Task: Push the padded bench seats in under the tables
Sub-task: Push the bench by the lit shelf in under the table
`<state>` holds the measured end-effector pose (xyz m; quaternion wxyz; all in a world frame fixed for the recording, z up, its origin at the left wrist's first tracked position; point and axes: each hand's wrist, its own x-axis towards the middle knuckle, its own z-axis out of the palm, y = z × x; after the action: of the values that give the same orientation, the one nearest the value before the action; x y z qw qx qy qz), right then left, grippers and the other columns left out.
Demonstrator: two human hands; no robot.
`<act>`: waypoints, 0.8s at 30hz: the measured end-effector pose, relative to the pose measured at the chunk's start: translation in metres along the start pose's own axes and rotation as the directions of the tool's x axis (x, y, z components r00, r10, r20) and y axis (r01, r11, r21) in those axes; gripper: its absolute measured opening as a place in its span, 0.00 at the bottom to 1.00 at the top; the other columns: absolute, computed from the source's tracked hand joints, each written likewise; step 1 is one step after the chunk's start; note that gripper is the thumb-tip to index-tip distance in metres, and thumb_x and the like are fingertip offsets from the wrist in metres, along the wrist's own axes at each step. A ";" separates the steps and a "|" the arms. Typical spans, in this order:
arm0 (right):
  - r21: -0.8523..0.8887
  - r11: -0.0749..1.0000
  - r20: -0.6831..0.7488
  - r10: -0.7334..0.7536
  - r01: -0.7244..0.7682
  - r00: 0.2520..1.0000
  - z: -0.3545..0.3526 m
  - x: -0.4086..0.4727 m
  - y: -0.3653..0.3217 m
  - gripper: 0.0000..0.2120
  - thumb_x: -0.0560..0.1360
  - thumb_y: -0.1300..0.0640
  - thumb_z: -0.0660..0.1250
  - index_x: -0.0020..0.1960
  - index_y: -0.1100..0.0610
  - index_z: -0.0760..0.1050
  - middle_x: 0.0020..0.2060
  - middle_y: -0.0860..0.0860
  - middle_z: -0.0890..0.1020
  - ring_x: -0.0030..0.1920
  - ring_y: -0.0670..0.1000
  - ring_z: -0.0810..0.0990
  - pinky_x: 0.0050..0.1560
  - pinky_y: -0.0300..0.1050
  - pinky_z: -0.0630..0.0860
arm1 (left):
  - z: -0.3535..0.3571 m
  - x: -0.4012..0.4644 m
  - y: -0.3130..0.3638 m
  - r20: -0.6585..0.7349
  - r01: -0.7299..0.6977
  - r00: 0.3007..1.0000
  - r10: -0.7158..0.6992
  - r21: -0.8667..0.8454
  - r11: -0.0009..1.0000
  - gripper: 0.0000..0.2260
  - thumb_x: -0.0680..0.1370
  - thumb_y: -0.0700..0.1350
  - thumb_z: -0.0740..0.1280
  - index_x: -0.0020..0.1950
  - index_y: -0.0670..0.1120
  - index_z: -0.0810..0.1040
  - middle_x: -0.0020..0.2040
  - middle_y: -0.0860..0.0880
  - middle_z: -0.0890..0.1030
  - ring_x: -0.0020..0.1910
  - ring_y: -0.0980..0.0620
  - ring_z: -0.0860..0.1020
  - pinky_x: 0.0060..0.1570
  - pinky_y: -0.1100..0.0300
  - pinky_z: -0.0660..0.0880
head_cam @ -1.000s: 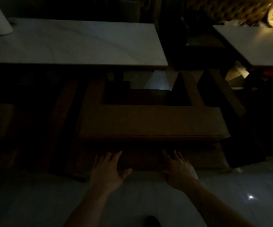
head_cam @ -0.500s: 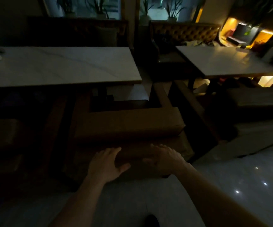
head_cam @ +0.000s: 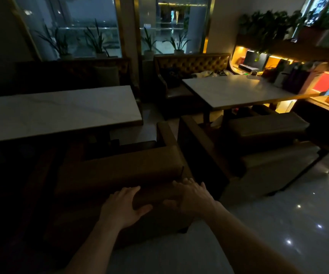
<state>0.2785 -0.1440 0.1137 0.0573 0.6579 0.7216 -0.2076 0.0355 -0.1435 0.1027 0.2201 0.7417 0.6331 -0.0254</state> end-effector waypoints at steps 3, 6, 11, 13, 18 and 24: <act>0.023 1.000 -0.020 -0.017 0.018 1.000 -0.011 -0.009 0.053 0.45 0.67 0.21 0.55 0.78 0.41 0.54 0.79 0.53 0.58 0.78 0.60 0.53 0.74 0.70 0.48 | 0.009 0.008 0.046 0.002 0.008 1.000 -0.008 0.011 1.000 0.40 0.70 0.77 0.55 0.77 0.61 0.54 0.77 0.54 0.60 0.73 0.50 0.61 0.69 0.49 0.63; 0.038 0.999 -0.032 -0.013 0.014 0.999 -0.025 -0.021 0.110 0.43 0.70 0.23 0.57 0.78 0.43 0.56 0.77 0.57 0.60 0.78 0.62 0.55 0.74 0.70 0.49 | 0.018 0.018 0.093 -0.002 0.006 1.000 -0.006 -0.004 1.000 0.40 0.69 0.77 0.55 0.77 0.61 0.54 0.77 0.55 0.60 0.73 0.50 0.61 0.68 0.48 0.64; -0.005 0.999 -0.034 0.034 -0.034 0.999 -0.032 -0.029 0.194 0.49 0.68 0.20 0.55 0.80 0.44 0.50 0.79 0.56 0.55 0.79 0.59 0.51 0.76 0.67 0.49 | 0.036 0.028 0.161 -0.010 -0.003 1.000 0.003 0.025 1.000 0.39 0.70 0.76 0.55 0.77 0.61 0.54 0.77 0.55 0.59 0.73 0.49 0.61 0.68 0.48 0.65; 0.002 0.999 -0.033 0.047 -0.047 0.998 -0.032 -0.031 0.219 0.49 0.68 0.20 0.55 0.80 0.44 0.49 0.80 0.56 0.55 0.79 0.59 0.51 0.76 0.66 0.49 | 0.044 0.033 0.182 0.005 -0.011 1.000 0.010 0.039 0.999 0.39 0.71 0.76 0.55 0.77 0.61 0.54 0.77 0.55 0.58 0.74 0.49 0.60 0.68 0.48 0.65; 0.057 0.996 -0.070 0.078 -0.074 0.995 -0.027 -0.035 0.272 0.47 0.69 0.21 0.55 0.80 0.44 0.50 0.80 0.54 0.56 0.79 0.58 0.52 0.76 0.66 0.51 | 0.061 0.060 0.225 0.034 -0.055 0.998 0.053 0.038 0.998 0.38 0.71 0.75 0.56 0.77 0.61 0.53 0.77 0.55 0.58 0.73 0.50 0.61 0.66 0.48 0.67; 0.074 0.990 -0.056 0.126 -0.122 0.990 -0.033 -0.023 0.342 0.55 0.59 0.15 0.47 0.80 0.43 0.50 0.80 0.54 0.56 0.79 0.59 0.52 0.76 0.64 0.53 | 0.090 0.117 0.281 0.069 -0.125 0.990 0.124 0.017 0.992 0.37 0.72 0.73 0.57 0.78 0.60 0.54 0.77 0.55 0.58 0.74 0.50 0.60 0.68 0.48 0.66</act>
<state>0.6203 -0.1362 0.0751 0.0253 0.7090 0.6730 -0.2089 0.3477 -0.0954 0.0674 0.2347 0.7807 0.5775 -0.0435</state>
